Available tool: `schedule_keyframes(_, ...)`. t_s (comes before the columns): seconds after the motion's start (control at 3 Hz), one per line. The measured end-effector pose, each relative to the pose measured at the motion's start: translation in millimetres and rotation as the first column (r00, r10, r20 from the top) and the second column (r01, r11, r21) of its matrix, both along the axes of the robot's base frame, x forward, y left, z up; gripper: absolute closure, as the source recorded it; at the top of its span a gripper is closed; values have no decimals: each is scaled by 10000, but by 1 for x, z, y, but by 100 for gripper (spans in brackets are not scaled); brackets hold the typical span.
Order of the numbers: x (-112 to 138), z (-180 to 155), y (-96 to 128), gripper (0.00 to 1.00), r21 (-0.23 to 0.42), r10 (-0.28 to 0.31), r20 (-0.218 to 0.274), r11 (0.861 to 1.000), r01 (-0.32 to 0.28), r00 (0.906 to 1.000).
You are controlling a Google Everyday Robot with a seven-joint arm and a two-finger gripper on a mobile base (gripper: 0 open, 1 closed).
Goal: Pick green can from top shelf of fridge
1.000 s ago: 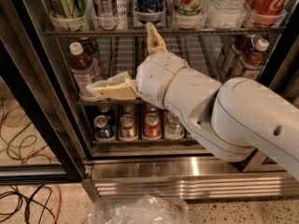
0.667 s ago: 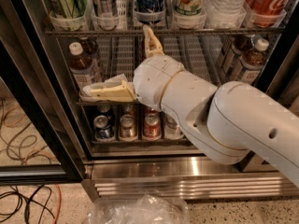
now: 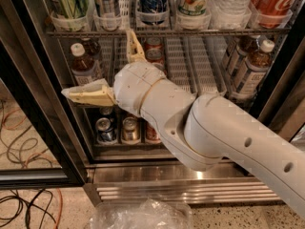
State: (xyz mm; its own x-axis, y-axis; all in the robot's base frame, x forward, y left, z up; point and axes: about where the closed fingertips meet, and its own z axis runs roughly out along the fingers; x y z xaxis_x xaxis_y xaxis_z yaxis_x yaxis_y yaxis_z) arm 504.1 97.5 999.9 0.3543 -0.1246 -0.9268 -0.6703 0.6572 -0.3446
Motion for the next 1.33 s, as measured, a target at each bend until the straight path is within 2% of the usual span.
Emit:
schedule_keyframes(0.33, -1, 0, 1, 0, 24, 20, 11, 10000, -20, 10000)
schedule_keyframes(0.67, 4, 1, 8, 0, 165, 363, 368, 9992, -369, 9987)
schedule_keyframes(1.0, 12, 4, 14, 0, 374, 510, 944, 9978, -548, 9942)
schedule_keyframes(1.33, 13, 5, 14, 0, 439, 451, 978, 9978, -496, 9942)
